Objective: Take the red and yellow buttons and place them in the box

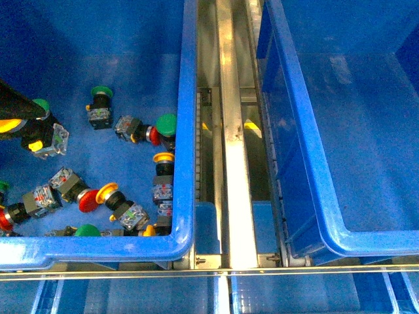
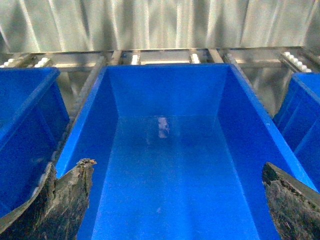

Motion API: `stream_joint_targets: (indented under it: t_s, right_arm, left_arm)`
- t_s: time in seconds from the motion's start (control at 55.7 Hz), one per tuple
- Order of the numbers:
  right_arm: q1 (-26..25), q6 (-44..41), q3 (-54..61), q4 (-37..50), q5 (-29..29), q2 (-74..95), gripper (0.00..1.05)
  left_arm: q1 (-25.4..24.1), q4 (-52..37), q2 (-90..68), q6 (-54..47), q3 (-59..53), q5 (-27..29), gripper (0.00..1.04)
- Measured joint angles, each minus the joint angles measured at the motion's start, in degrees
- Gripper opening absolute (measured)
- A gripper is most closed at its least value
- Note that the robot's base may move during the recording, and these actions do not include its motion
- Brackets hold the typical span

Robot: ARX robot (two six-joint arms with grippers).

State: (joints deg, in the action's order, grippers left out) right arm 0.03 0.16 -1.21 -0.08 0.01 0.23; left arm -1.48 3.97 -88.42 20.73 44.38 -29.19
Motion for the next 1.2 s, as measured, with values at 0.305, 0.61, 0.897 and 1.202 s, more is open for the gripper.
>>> stream_joint_targets:
  t_s: [0.305, 0.61, 0.897, 1.202]
  right_arm:
    - [0.00, 0.00, 0.00, 0.00, 0.00, 0.00, 0.99]
    - [0.00, 0.00, 0.00, 0.00, -0.02, 0.00, 0.99]
    - [0.00, 0.00, 0.00, 0.00, 0.00, 0.00, 0.99]
    - [0.00, 0.00, 0.00, 0.00, 0.00, 0.00, 0.99]
  left_arm:
    - [5.44, 2.19, 7.28, 12.44, 0.77, -5.31, 0.34]
    - [15.10, -2.10, 3.61, 24.92, 7.76, -7.50, 0.34]
    - [22.43, -4.57, 0.94, 31.32, 8.98, -10.45, 0.34]
    - [28.24, -11.78, -4.26, 34.99, 8.13, -11.96, 0.34]
